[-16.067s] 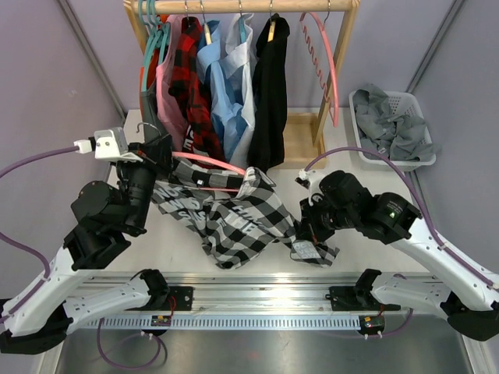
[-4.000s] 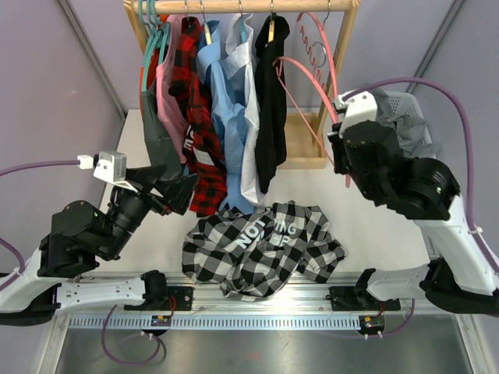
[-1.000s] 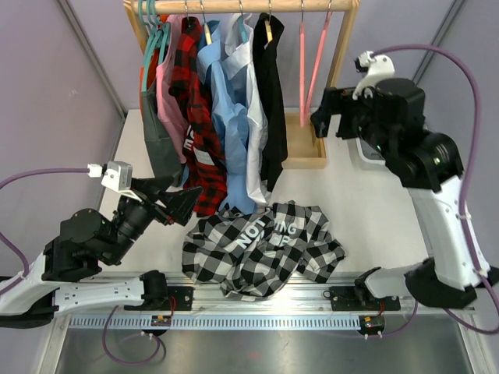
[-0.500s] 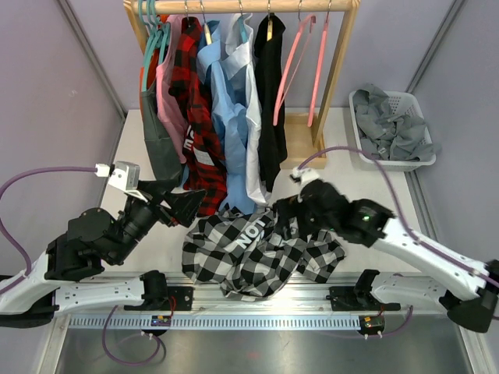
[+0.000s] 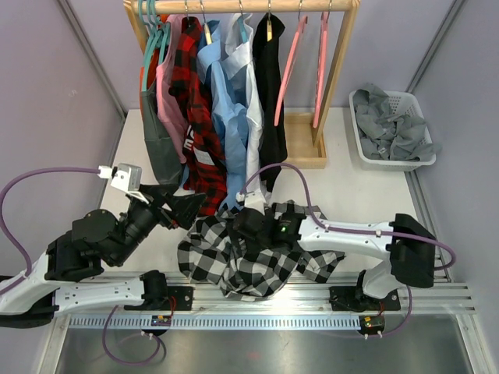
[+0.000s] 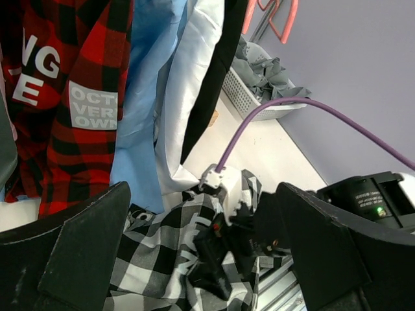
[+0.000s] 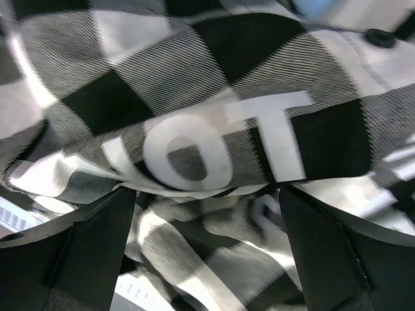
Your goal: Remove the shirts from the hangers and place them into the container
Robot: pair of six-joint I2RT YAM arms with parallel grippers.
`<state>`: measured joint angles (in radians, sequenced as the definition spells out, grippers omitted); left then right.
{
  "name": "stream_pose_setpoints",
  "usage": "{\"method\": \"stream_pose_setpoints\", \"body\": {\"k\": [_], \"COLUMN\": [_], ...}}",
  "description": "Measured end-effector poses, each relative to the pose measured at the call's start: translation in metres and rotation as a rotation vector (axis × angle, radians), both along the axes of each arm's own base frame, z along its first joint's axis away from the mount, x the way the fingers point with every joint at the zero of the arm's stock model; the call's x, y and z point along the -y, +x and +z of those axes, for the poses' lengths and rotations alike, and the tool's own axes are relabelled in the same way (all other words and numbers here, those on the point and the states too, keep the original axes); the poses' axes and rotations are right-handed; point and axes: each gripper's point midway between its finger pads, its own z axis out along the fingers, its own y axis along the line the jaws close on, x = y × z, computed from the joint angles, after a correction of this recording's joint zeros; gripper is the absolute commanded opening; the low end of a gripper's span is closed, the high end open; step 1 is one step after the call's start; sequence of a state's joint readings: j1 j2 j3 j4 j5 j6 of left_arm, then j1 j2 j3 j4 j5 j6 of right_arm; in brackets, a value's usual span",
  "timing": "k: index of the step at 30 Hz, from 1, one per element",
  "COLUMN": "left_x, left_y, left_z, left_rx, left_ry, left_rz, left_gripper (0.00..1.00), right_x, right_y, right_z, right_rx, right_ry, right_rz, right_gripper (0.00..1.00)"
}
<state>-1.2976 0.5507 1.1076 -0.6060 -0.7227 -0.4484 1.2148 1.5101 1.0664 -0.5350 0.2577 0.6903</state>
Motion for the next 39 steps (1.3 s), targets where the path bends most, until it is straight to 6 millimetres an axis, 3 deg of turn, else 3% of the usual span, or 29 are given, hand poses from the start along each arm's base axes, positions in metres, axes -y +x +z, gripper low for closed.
{"method": "stream_pose_setpoints", "body": {"k": [5,8,14,16,18,20,21,25,28,31,34,36,39], "left_x": [-0.004,-0.007,-0.009,-0.009,-0.011,-0.013,-0.014,-0.016,-0.016,-0.016,-0.015,-0.013,-0.01], "left_y": [-0.001,-0.002,-0.003,-0.003,-0.004,-0.005,-0.005,-0.005,-0.005,-0.006,-0.006,-0.007,-0.007], "left_z": [-0.003,-0.004,-0.01,-0.012,-0.012,-0.011,-0.01,-0.009,-0.011,-0.013,-0.014,-0.014,-0.017], "left_rx": [-0.009,-0.011,-0.015,-0.017,-0.017,-0.015,-0.015,-0.016,-0.019,-0.023,-0.029,-0.033,-0.042], "left_ry": [-0.003,-0.009,-0.004,-0.004,-0.007,-0.016,-0.022,-0.031,-0.028,-0.022,-0.021,-0.023,-0.016], "left_rz": [0.001,0.001,0.001,0.001,0.001,0.001,0.001,0.001,0.001,-0.001,-0.006,-0.009,-0.015], "left_gripper": [0.99,0.99,0.99,0.99,0.99,0.99,0.99,0.99,0.99,0.99,0.99,0.99,0.99], "right_x": [-0.021,-0.019,-0.011,-0.014,-0.014,-0.014,-0.013,-0.009,0.005,0.052,0.122,0.159,0.208], "right_y": [0.007,0.014,0.019,0.021,0.021,0.022,0.024,0.025,0.027,0.031,0.042,0.056,0.082], "right_z": [-0.008,-0.027,-0.086,-0.084,-0.086,-0.087,-0.087,-0.087,-0.085,-0.083,-0.064,-0.033,0.032], "right_rx": [0.022,0.028,0.001,0.004,0.002,0.01,0.017,0.009,-0.007,-0.011,0.026,0.082,0.209], "right_ry": [0.01,-0.05,-0.205,-0.194,-0.188,-0.176,-0.155,-0.078,-0.025,-0.061,-0.149,-0.139,-0.036], "right_rz": [-0.05,-0.092,-0.169,-0.187,-0.205,-0.22,-0.245,-0.336,-0.411,-0.528,-0.677,-0.779,-0.919], "right_gripper": [1.0,0.99,0.99,0.98,0.82,0.31,0.0,0.0,0.0,0.0,0.0,0.0,0.0]}}
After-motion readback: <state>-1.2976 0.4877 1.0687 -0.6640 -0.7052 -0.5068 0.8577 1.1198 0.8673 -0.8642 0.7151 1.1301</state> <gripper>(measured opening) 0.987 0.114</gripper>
